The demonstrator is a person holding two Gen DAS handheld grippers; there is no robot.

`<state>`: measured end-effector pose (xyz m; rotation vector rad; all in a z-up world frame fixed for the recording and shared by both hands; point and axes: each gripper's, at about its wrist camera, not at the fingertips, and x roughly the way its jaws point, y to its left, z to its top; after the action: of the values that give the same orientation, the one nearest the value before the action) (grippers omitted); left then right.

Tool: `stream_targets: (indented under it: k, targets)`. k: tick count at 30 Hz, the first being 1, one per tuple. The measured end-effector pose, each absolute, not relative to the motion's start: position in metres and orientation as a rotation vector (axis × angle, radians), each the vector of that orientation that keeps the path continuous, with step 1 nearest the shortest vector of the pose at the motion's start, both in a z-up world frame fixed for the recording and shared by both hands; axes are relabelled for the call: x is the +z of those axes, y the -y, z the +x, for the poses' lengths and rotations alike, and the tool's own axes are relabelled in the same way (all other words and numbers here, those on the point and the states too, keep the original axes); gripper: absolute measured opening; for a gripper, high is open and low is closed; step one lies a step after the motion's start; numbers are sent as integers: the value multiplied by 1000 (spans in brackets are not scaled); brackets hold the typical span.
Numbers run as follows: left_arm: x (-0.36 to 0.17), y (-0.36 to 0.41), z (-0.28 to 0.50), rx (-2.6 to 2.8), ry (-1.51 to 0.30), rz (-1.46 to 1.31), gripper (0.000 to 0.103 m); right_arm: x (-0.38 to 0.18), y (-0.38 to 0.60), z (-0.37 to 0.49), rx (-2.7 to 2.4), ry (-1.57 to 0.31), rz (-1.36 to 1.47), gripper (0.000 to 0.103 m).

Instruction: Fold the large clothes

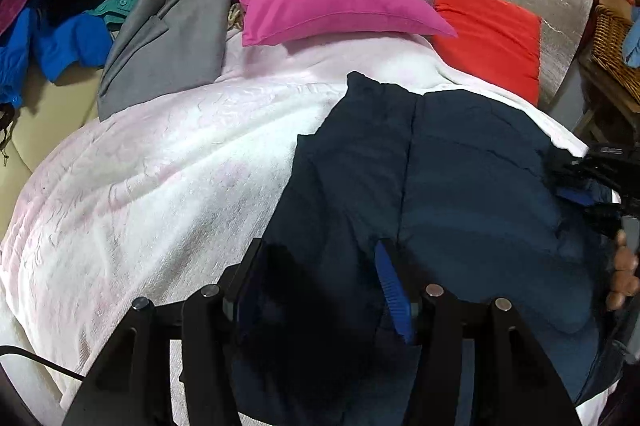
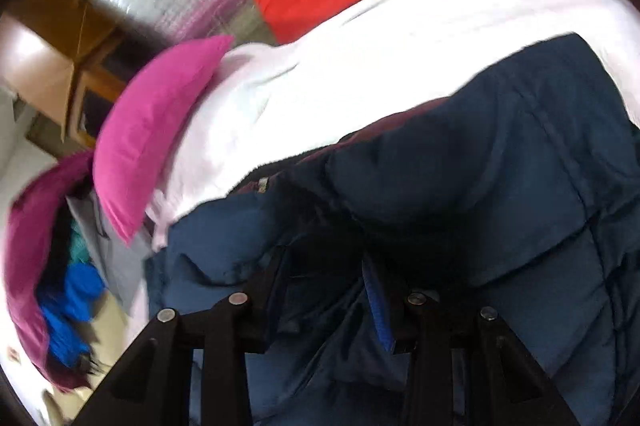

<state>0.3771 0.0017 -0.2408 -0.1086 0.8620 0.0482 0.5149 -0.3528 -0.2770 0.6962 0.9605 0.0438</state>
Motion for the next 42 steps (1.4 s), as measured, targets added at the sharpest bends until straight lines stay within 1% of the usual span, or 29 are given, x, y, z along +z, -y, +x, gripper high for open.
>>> stream_targets:
  k: [3,4,5,6,8,10,13,16,18,21,25,28,30,33,37,40,41,42]
  targets:
    - [-239,-6,375,58,-855,-117,57,-259,368,478,36,-865,703,43]
    - [-237,-9,373,69,-849,-124,57,-253,375,462,23,-840,696,48]
    - [-237,-12,371,78,-847,-129,58,-249,383,443,3,-820,687,50]
    - [-237,-15,371,89,-848,-135,58,-246,392,424,-13,-803,679,50]
    - [-240,-19,370,118,-862,-133,63,-244,406,388,-66,-785,645,50]
    - [-248,-18,372,145,-905,-101,65,-255,423,359,-156,-818,616,50]
    - [-253,-16,371,145,-911,-97,65,-277,449,329,-149,-862,713,41]
    - [-243,-4,360,129,-861,-42,65,-261,450,303,-129,-819,730,41]
    - [-235,7,349,100,-820,-5,65,-247,440,286,-98,-775,668,44]
    - [-226,23,332,51,-762,44,65,-238,421,269,-60,-779,600,44]
    - [-216,42,321,25,-687,108,65,-244,400,264,-55,-830,503,44]
    - [-212,51,321,9,-662,129,65,-267,396,278,-73,-946,490,46]
    - [-211,52,321,3,-653,135,65,-262,402,283,-75,-938,519,46]
    - [-209,55,323,-3,-648,132,65,-248,406,279,-56,-867,564,46]
    - [-210,58,326,-10,-658,122,66,-239,406,283,-30,-819,607,46]
    - [-213,61,328,-16,-670,118,66,-250,396,300,-17,-858,606,46]
    - [-214,61,329,-18,-675,117,66,-257,391,307,-18,-892,602,49]
    - [-215,62,330,-20,-680,116,66,-264,386,312,-29,-922,583,50]
